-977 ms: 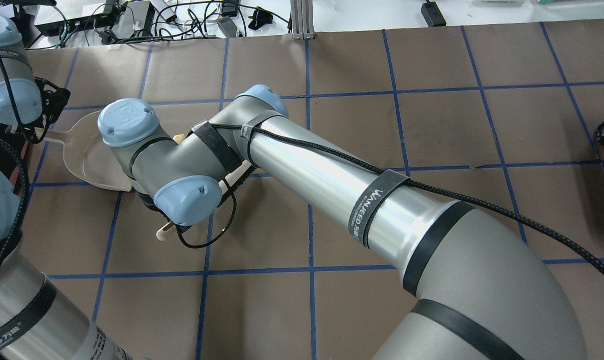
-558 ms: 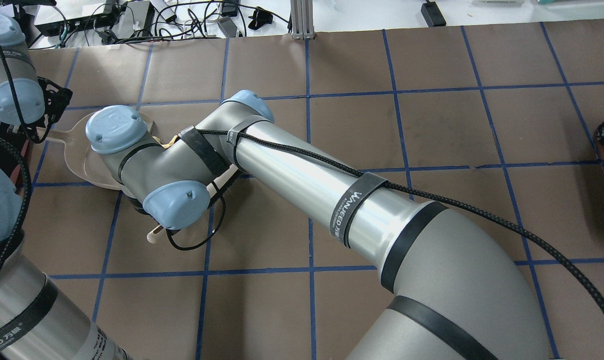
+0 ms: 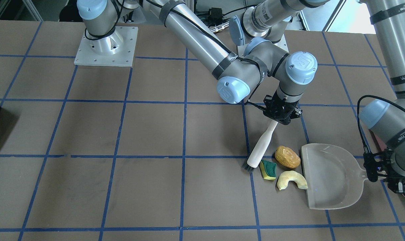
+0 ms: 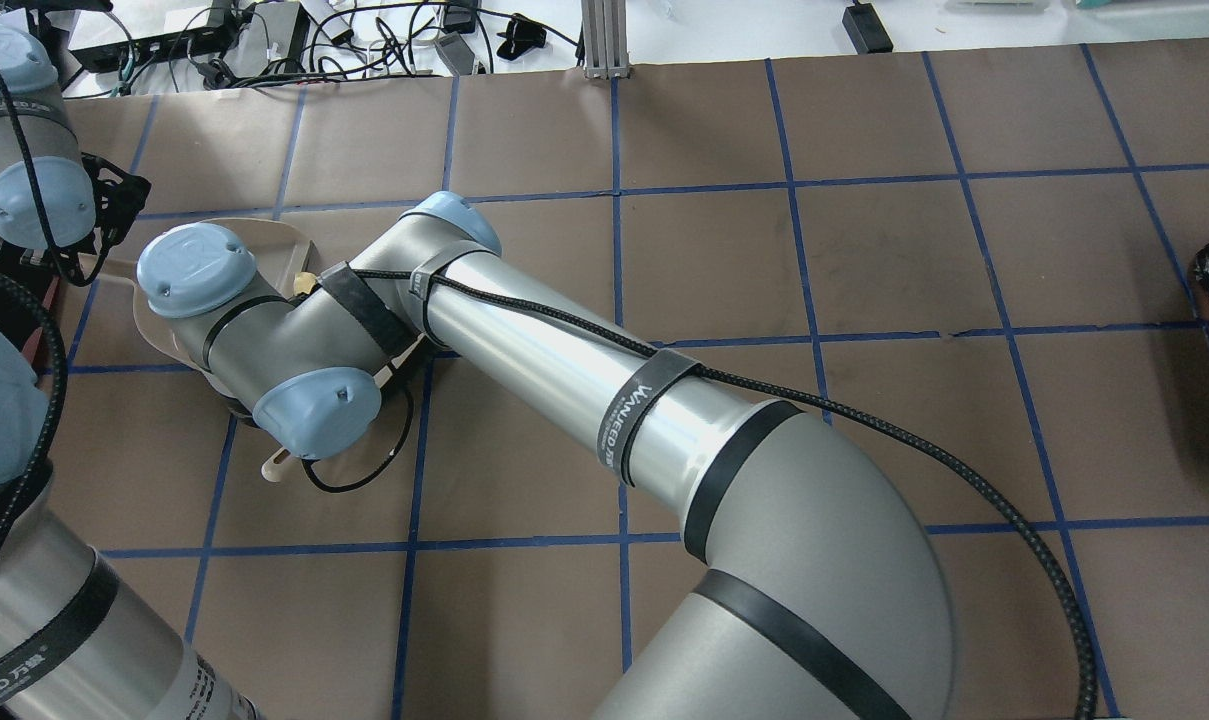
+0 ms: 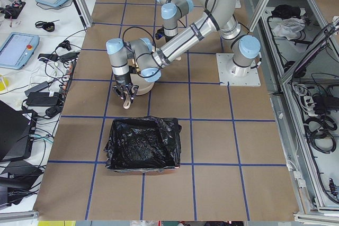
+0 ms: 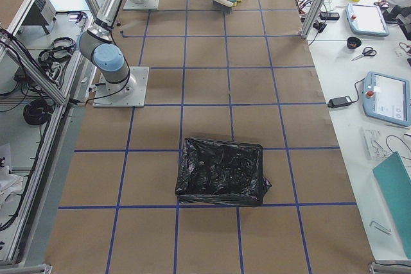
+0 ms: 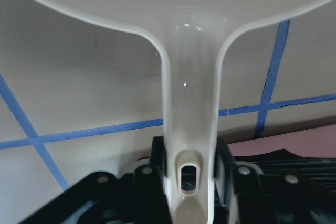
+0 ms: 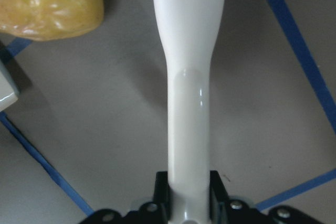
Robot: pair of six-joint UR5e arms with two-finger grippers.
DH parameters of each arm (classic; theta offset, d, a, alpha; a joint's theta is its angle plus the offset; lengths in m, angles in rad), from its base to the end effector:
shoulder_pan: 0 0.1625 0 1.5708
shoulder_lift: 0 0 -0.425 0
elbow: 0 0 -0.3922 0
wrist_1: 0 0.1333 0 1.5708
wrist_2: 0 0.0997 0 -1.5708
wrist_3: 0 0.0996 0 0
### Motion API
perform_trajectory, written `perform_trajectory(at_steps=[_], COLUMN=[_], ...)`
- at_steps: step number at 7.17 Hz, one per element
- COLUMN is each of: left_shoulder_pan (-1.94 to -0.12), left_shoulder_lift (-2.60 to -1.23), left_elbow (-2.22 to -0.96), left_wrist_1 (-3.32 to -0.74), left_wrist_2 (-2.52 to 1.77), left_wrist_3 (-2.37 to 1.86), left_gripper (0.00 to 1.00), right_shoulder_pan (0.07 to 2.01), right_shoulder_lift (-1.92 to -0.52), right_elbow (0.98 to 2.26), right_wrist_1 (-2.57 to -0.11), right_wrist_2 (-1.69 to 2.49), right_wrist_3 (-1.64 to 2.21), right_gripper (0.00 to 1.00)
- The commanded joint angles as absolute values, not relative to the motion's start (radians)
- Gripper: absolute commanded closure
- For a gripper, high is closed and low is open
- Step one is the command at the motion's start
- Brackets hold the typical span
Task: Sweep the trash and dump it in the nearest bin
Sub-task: 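Sweep the toys and sponge into the dustpan with the right gripper's brush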
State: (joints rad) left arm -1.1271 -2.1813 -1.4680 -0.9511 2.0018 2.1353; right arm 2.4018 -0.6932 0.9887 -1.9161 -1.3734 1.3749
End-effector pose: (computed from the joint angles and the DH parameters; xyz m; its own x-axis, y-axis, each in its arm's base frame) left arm 0.2158 -0.6676 0.2413 0.0679 0.9895 0.1277 0.9046 -0.1150 0.4105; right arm 0.6988 -0.4308 0.2273 -0.8508 0.5182 -0.0870 0.4977 0.8479 0.1824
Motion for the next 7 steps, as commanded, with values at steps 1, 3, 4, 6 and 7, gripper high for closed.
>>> perform_trajectory(at_steps=[1, 3, 4, 6, 7], left_shoulder_pan=[-1.127, -1.127, -1.129, -1.129, -1.134], left_shoulder_lift=[-2.181, -2.183, -2.183, -2.183, -2.183], left_elbow=[-1.468, -1.468, -1.468, -1.470, -1.470], left_wrist_1=[-0.951, -0.951, -0.951, -0.951, -0.951], left_wrist_2=[2.002, 2.002, 2.000, 2.000, 2.000], left_wrist_3=[2.135, 2.132, 2.112, 2.112, 2.109], left_gripper=[1.00, 1.00, 1.00, 1.00, 1.00], right_shoulder_pan=[2.411, 2.413, 2.421, 2.421, 2.421], right_shoulder_lift=[-0.669, -0.651, -0.632, -0.630, -0.627], right_elbow=[0.956, 0.946, 0.946, 0.942, 0.930], right_wrist_1=[-1.924, -1.965, -2.026, -2.029, -2.034], right_wrist_2=[-1.373, -1.341, -1.326, -1.299, -1.269], right_wrist_3=[1.237, 1.077, 1.039, 0.878, 0.818], right_gripper=[1.00, 1.00, 1.00, 1.00, 1.00])
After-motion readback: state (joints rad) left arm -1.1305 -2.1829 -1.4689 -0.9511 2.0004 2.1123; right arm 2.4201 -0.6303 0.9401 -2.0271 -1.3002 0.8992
